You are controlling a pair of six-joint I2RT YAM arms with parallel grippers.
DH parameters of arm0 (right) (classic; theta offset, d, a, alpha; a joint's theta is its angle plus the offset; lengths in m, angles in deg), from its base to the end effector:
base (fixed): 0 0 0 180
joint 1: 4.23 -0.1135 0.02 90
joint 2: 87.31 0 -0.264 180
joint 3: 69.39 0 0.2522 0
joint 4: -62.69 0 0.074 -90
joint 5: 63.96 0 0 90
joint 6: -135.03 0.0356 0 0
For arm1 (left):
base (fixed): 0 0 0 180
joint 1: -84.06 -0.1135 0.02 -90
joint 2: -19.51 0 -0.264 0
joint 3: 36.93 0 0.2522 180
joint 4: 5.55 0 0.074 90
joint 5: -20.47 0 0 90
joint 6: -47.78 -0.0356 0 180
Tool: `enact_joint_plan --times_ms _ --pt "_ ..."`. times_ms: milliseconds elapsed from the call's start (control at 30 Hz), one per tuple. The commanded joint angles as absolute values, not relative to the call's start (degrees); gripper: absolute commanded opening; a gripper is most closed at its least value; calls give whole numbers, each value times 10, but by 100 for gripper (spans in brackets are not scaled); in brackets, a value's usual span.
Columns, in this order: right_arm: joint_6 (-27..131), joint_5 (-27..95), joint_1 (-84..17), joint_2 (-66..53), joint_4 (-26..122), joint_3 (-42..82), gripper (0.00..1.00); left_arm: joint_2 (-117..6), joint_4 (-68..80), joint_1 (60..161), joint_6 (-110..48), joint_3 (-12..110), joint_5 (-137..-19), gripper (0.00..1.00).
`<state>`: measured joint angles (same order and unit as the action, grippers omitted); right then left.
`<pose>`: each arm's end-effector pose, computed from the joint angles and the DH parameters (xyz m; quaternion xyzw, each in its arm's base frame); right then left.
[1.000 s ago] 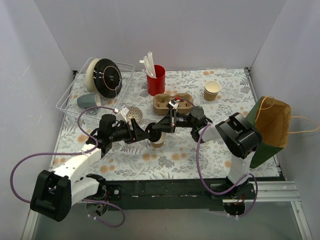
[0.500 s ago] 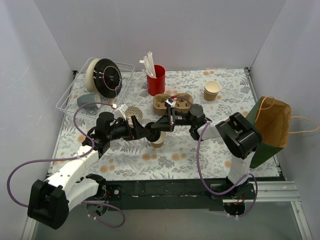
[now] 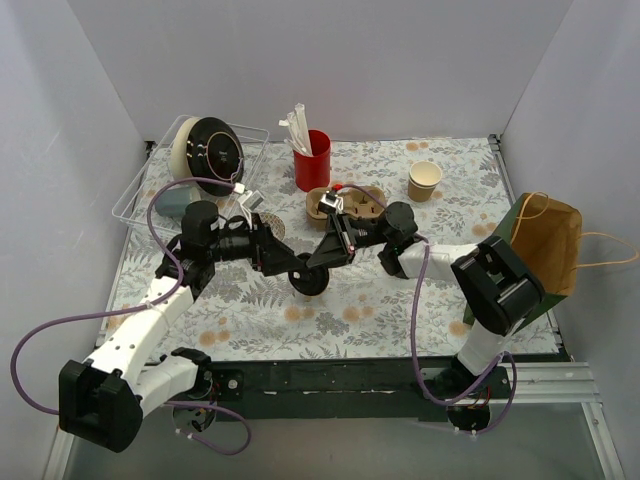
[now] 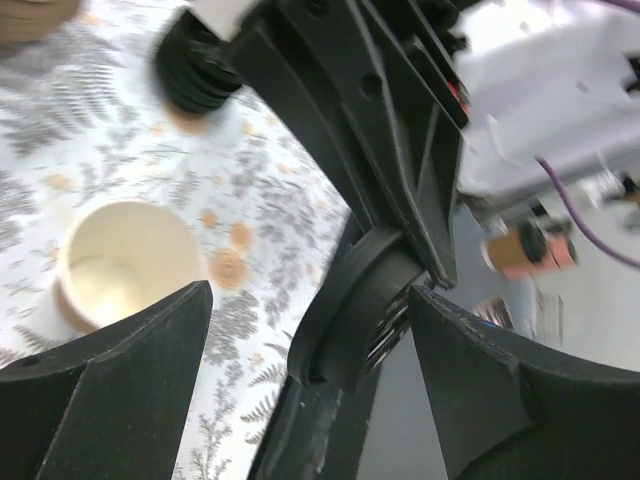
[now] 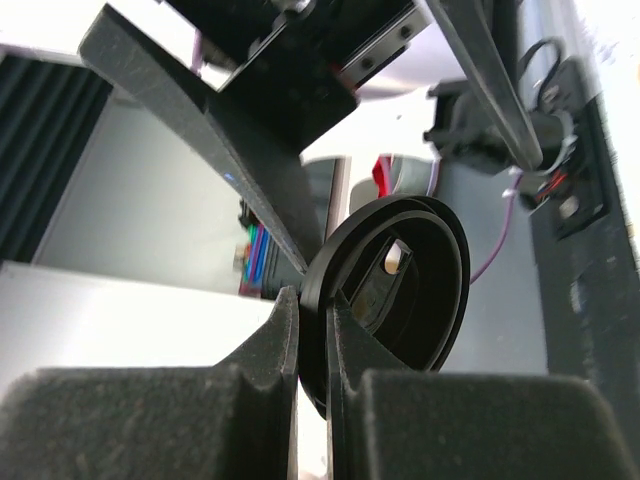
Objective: Pack the takeout coffee
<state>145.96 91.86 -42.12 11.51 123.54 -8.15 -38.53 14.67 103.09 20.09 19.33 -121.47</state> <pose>0.2497 0.2355 0.2556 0.1454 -0.6308 -0.7615 0.0331 0.2001 -0.0987 0.2937 -0.0472 0.7831 -0.6030 0.1447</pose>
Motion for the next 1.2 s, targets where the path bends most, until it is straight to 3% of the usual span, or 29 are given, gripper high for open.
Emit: enact_joint_plan --times_ms 0,233,467,600,733,767,867,1033,1167 --pt "1485 955 -433 65 1573 -54 6 -379 93 1027 181 196 -1401 78" --pt "1505 949 -433 63 1573 -46 5 -388 -4 1027 267 177 -1458 73" --pt "1509 946 -434 73 1573 -48 6 -391 -53 1030 323 158 -1448 54" --pt "1508 947 -434 83 1573 -57 15 -392 -60 1030 342 154 -1418 38" --pt "1503 942 -425 88 1571 -65 28 -389 -49 1030 362 142 -1379 27" --pt "1502 932 -420 88 1572 -68 36 -389 -49 1030 368 139 -1376 26" --pt "1502 922 -392 94 1570 -74 42 -388 -28 1030 383 123 -1339 23" --pt "1473 921 -349 95 1545 -73 45 -367 -6 1030 393 94 -1284 19" --pt "1344 927 -327 68 1402 -79 46 -367 3 1030 404 86 -1249 18"
